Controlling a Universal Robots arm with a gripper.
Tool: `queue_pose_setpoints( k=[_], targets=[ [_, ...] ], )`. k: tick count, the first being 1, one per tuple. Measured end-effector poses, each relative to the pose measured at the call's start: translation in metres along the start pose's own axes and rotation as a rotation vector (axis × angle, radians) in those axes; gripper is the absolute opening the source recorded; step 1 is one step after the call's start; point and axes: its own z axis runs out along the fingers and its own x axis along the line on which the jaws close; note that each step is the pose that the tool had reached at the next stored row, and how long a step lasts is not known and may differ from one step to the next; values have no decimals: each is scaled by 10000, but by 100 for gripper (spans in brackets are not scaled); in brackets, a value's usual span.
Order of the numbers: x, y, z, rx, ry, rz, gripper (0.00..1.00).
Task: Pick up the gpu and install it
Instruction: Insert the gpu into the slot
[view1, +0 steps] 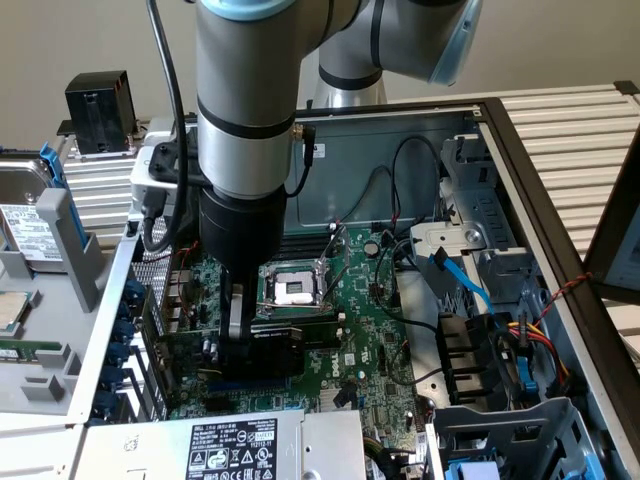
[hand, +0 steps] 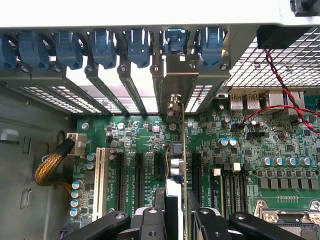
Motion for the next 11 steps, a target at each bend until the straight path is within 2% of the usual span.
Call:
queue_pose_setpoints(
  k=[11],
  targets=[
    [0, 0, -3, 0, -1, 8, 27]
  ],
)
